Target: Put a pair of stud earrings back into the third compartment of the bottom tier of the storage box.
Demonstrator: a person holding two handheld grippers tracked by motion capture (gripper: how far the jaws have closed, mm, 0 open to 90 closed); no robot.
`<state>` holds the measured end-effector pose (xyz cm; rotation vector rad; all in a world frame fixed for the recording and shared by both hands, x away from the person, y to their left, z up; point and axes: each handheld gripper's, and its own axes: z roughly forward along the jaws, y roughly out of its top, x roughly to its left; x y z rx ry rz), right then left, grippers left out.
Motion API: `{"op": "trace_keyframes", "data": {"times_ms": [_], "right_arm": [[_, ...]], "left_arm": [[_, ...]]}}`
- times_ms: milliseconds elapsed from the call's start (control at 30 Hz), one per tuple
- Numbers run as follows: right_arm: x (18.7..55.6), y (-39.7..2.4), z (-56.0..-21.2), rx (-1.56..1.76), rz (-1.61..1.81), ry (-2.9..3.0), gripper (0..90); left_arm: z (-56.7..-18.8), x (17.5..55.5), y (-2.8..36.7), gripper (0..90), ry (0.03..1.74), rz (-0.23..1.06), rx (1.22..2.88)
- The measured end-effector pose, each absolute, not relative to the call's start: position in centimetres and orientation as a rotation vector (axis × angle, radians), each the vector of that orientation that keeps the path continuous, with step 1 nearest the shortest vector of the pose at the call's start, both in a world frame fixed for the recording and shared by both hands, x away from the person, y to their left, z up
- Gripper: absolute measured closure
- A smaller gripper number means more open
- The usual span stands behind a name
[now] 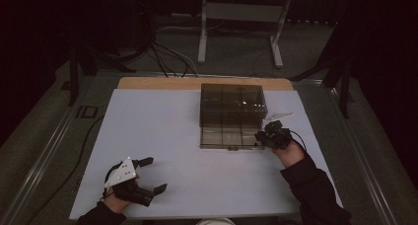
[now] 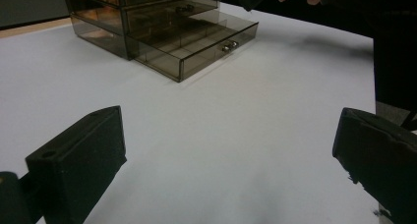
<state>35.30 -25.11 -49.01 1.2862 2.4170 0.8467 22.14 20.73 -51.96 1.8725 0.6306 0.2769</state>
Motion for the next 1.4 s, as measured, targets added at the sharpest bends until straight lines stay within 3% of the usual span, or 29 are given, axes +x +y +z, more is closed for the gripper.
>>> {"op": "trace_keyframes", "data": {"times_ms": [1400], "right_arm": [[37.4, -23.2, -52.3, 1.309, 0.799, 2.450, 78.2]], "left_arm": [[-52.0, 22.2, 20.7, 0.8, 0.632, 0.274, 1.874]]}}
